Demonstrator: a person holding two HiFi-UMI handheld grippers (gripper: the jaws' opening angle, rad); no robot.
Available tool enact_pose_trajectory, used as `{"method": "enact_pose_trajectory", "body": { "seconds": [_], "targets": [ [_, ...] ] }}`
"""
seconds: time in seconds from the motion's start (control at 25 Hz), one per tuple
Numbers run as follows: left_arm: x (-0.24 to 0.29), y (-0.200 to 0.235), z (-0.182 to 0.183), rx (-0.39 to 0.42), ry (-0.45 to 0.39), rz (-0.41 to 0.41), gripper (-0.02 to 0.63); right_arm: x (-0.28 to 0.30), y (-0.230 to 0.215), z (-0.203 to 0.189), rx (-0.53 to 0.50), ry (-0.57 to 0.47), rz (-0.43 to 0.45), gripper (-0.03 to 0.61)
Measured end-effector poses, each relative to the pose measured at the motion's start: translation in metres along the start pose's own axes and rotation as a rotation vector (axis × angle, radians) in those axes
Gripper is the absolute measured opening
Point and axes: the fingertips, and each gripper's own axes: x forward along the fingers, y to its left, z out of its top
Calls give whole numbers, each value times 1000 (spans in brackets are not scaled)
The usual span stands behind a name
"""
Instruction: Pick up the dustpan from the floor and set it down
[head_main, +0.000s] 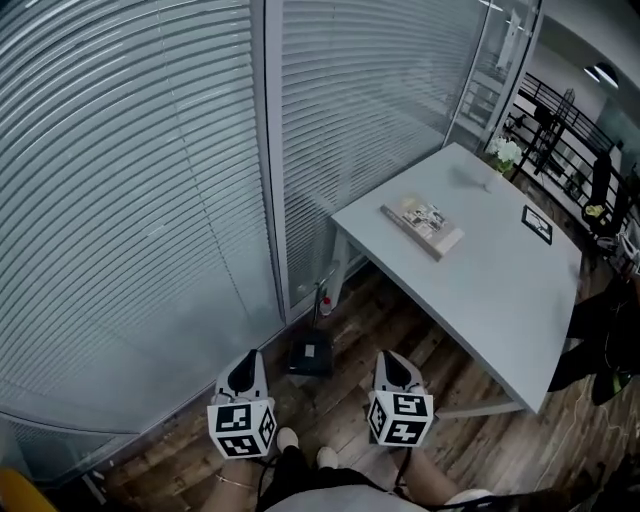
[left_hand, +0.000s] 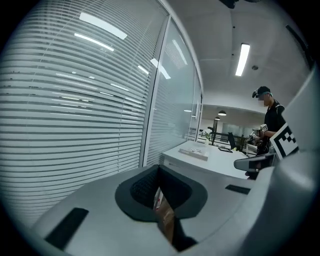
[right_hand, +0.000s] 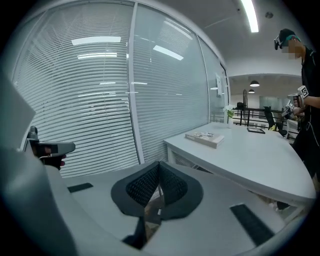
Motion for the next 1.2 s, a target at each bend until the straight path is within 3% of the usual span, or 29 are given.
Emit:
{"method": "enact_pose_trajectory", "body": {
  "seconds": [0.56,0.96,1.2],
  "targets": [
    [46,11,-81,16,135,-4,18,55,22,-63,-24,79,53,32],
    [84,20,-159,27,169,-7,18,94,11,-149,39,138,29,32],
    [99,31,-196,11,185,23,18,104,7,-171,35,140,16,32]
  ]
}}
